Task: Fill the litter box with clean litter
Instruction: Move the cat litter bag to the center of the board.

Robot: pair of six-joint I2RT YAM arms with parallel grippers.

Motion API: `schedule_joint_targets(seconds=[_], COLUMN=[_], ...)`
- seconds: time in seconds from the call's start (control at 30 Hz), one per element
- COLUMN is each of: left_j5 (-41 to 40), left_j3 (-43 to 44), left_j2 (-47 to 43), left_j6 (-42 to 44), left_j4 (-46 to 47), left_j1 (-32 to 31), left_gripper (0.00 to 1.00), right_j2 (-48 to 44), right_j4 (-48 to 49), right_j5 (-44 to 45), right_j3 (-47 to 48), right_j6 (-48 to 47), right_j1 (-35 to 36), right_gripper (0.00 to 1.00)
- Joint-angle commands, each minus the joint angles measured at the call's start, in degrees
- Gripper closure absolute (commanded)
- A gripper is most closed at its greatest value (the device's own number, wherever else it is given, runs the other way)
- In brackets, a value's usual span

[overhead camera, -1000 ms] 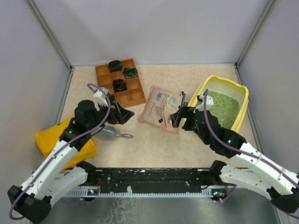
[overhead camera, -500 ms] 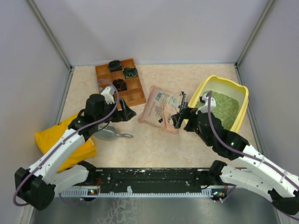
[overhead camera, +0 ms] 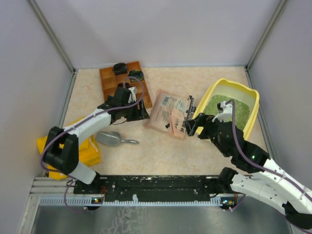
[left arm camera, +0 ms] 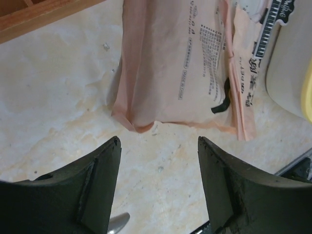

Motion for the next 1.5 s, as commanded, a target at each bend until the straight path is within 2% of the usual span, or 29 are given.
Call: schedule_joint_targets(seconds=[0.0,0.3,0.53,0.6,0.7,0.8,1.03,1.2,1.33,1.4,1.47], left_j5=[-3.88,2.57,-1.78,-2.93,-5.48,-7.25,-8.78,-10.91,-14.24,-14.52,-15.67], left_j3=[2.62,6.17,7.5,8.65,10.37,8.96,1.49,-5.02,-6.2,-5.6,-4.16], left_j2=[5.53,14.69,20.21,21.46,22.55,21.81,16.66,11.64,8.64,6.36,3.62], left_j6=[1.39,3.5,3.28,3.74,4.51,5.3,6.16,8.23,8.69,9.11,10.24], left_j4=[7.13,13.55,12.0,10.04,4.88,2.5,1.8,1.48,-1.7,-2.45,-2.44], left_j1=[-1.42,-2.89,-4.53,-5.34,-6.9,-7.98,-8.55,-9.04,-9.31,-9.7,-11.0], left_gripper=[0.3,0.21,0.22,0.29,0.45,0.56,0.66,0.68,0.68,0.62,0.51], right_j2=[-2.43,-4.72,-5.93,-6.0,-5.97,-6.0,-5.6,-5.32,-4.74,-4.41,-4.22], right_j4=[1.36,-0.33,-0.96,-1.6,-3.1,-4.82,-5.16,-4.96,-4.97,-5.51,-5.95], right_j5=[-0.59,0.36,1.76,2.62,3.82,5.0,6.92,5.36,4.52,4.99,5.38], right_j3=[-1.79,-1.89,-1.86,-1.7,-1.55,-1.26,-0.85,-1.02,-1.13,-0.62,0.12], right_j6=[-2.07,-3.27,-4.1,-4.03,-3.59,-2.94,-2.28,-2.66,-3.37,-2.9,-2.6], right_j1=[0.61,0.62,0.62,0.62,0.62,0.57,0.62,0.62,0.62,0.62,0.68], right_gripper=[0.1,0.09,0.09,0.09,0.09,0.1,0.11,0.11,0.11,0.11,0.11])
